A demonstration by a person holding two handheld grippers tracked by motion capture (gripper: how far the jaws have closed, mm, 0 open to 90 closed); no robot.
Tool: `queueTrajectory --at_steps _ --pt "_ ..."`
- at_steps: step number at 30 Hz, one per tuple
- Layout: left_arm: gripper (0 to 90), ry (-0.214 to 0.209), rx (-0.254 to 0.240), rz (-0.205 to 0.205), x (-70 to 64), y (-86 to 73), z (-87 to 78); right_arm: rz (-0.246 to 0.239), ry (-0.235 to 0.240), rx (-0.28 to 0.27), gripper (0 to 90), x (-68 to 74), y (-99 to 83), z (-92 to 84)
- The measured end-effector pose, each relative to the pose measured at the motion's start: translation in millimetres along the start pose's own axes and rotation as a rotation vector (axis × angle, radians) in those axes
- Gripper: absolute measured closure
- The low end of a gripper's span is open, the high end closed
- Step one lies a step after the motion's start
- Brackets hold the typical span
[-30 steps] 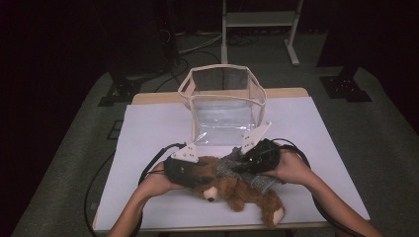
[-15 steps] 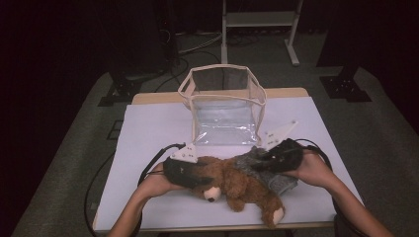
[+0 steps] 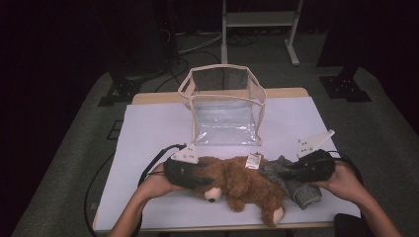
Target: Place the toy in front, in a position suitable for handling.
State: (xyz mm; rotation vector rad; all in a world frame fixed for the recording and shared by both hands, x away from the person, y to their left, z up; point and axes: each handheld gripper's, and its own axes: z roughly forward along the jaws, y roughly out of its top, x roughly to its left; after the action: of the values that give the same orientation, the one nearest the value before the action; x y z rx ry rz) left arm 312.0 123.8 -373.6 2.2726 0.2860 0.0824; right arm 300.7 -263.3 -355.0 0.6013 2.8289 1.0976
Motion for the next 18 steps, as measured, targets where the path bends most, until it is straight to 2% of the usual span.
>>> queueTrajectory --at_steps 4,9,12,15,17,18 --pt "50.1 0.004 0.015 0.009 1.3 2.8 1.3 0.018 -0.008 -0.016 79.4 -4.1 -0.4 -5.7" --pt "49.8 0.01 0.022 0.009 1.6 4.3 2.1 -0.045 -0.021 -0.047 79.5 1.5 23.2 -7.9" --pt "49.9 0.01 0.021 0.004 1.9 3.6 1.7 -0.094 -0.009 -0.061 79.5 7.4 39.3 0.3" --pt "50.0 0.011 0.018 0.001 2.4 2.7 1.2 -0.107 -0.007 -0.045 79.5 8.8 39.1 6.1" --pt "50.1 0.011 0.013 -0.002 2.7 2.0 0.8 -0.071 0.0 -0.035 79.5 4.8 24.5 9.0" --pt "50.2 0.011 0.013 -0.002 2.7 2.0 0.8 -0.071 0.0 -0.035 79.5 4.8 24.5 9.0"
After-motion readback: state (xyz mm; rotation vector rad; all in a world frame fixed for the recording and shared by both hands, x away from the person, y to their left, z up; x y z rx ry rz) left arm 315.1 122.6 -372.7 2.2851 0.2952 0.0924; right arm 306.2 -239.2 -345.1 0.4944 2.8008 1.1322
